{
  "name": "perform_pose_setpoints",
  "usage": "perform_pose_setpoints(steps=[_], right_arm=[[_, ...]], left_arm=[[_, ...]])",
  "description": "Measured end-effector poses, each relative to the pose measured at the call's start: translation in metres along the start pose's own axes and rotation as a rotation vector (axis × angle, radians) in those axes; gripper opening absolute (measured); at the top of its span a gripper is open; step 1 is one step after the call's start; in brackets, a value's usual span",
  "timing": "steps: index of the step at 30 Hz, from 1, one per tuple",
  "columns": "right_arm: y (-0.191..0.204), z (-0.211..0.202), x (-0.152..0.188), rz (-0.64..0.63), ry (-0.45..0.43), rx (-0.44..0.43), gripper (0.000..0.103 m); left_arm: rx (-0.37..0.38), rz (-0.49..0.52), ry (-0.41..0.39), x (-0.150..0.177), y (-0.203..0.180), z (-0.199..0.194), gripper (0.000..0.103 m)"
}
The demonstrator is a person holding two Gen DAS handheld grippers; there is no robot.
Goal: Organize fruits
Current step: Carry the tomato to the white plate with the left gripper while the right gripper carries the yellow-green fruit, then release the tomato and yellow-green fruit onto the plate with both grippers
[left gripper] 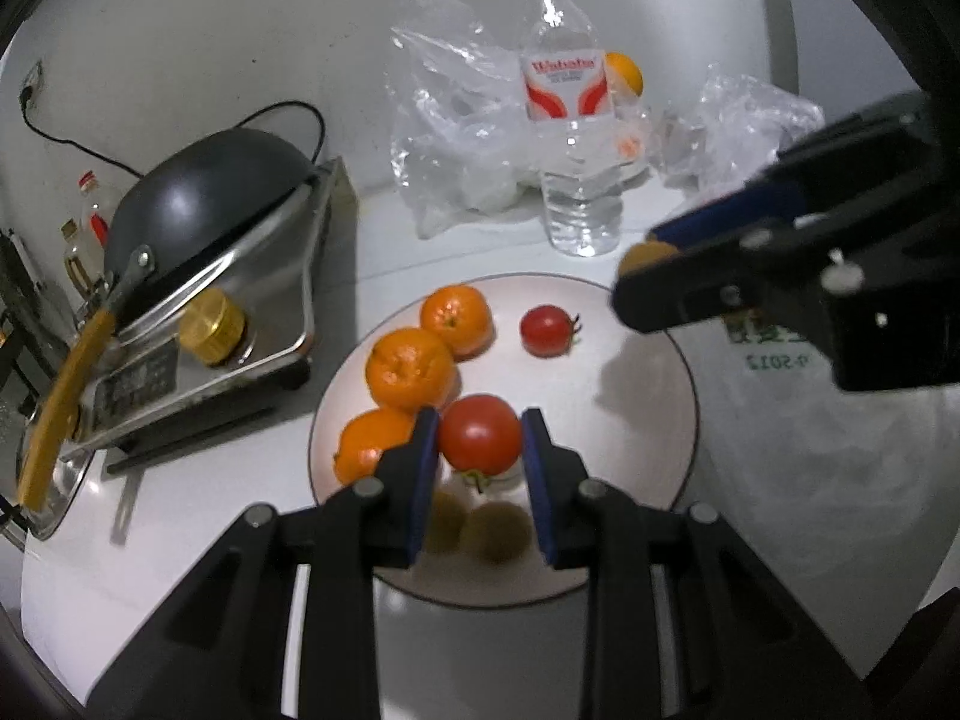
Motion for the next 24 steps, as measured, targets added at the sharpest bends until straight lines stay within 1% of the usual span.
perform_pose_setpoints(steps=[4,6,9,14,17,20,24], right_arm=[[0.003,0.013,-0.008,-0.006,0.008,-0.003,0.028],[0.002,0.02,-0.01,-0.007,0.017,-0.005,0.028],[0.003,0.033,-0.012,-0.007,0.037,-0.011,0.028],[0.005,0.048,-0.015,-0.002,0.056,-0.026,0.028],[0.003,0.054,-0.017,0.004,0.063,-0.023,0.028],[0.002,0.058,-0.018,0.007,0.069,-0.021,0.028],[0.004,0.063,-0.019,0.001,0.083,-0.026,0.028]], left_arm=[[0.003,0.003,0.013,0.001,0.002,0.012,0.028],[-0.011,0.016,0.019,0.001,0.004,0.016,0.028],[-0.013,0.018,0.026,0.0,0.006,0.021,0.028],[0.013,0.004,0.029,-0.001,0.008,0.022,0.029],[0.035,-0.028,0.026,-0.001,0.011,0.02,0.03],[0.038,-0.052,0.012,0.0,0.014,0.015,0.03],[0.026,-0.073,-0.031,-0.002,0.021,0.003,0.03]])
Point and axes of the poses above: each gripper's, at about its wrist camera, not at the fingertips, and z roughly the way its jaws point, y to its left, x to its underside, the point moved 4 cm from there along z, roughly the way its jaws point, and after that the axes turned 9 degrees about x, right-handed, at the moved point
